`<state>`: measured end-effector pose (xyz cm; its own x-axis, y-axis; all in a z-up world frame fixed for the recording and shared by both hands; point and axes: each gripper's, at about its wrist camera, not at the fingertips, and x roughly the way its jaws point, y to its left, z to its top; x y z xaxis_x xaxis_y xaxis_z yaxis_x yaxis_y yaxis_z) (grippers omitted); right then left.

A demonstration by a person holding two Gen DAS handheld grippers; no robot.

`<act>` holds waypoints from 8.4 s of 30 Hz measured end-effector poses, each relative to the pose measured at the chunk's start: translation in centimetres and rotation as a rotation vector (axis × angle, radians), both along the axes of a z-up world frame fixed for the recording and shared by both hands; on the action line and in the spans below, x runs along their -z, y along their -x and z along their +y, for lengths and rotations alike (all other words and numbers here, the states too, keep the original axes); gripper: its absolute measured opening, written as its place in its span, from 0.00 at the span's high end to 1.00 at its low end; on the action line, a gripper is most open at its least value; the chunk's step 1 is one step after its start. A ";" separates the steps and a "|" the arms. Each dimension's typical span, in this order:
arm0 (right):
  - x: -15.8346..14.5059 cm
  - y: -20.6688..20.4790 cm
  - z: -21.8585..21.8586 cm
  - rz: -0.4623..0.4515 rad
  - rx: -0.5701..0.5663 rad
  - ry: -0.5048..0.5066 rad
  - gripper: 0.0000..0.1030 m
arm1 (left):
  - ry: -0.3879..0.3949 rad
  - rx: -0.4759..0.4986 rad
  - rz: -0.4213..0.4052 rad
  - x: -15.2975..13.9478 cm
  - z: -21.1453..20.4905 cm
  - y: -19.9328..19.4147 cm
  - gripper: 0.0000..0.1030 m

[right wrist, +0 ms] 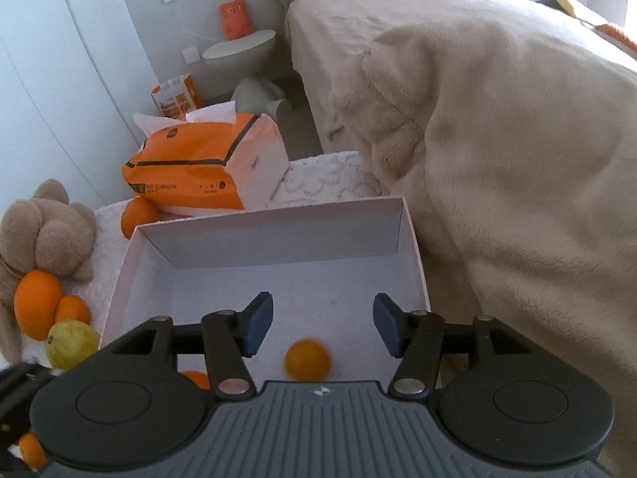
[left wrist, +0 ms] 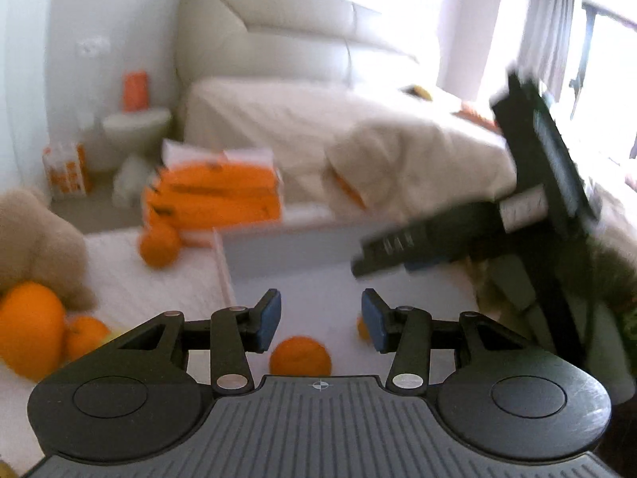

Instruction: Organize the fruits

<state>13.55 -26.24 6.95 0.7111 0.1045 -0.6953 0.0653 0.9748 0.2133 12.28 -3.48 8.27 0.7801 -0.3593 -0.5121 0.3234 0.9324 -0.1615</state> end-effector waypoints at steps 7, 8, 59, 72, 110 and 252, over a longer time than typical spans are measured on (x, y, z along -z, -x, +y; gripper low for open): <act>-0.2 0.6 0.7 0.007 -0.010 0.017 0.44 | 0.050 -0.210 -0.102 -0.7 8.0 5.4 0.52; -0.2 0.7 0.9 0.010 -0.014 0.016 0.44 | 0.046 -0.241 -0.096 -0.4 9.0 6.1 0.52; -7.6 -11.8 24.0 0.060 -0.349 0.335 0.72 | 0.451 -0.487 -0.150 5.5 24.6 11.9 0.52; -2.0 -11.9 25.3 0.144 -0.275 0.265 0.50 | 0.402 -0.498 -0.189 4.8 23.9 13.1 0.52; 3.3 14.2 11.3 -0.426 -0.233 -0.038 0.55 | 0.032 -0.410 0.001 4.5 12.2 15.6 0.52; -0.3 6.2 1.2 -0.187 0.076 0.085 0.53 | 0.062 0.101 0.139 0.2 -3.0 -9.1 0.55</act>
<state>7.33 -24.99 7.26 0.8322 -0.0078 -0.5544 0.1064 0.9836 0.1458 21.38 -6.47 8.09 0.6618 -0.4670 -0.5865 0.3859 0.8829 -0.2675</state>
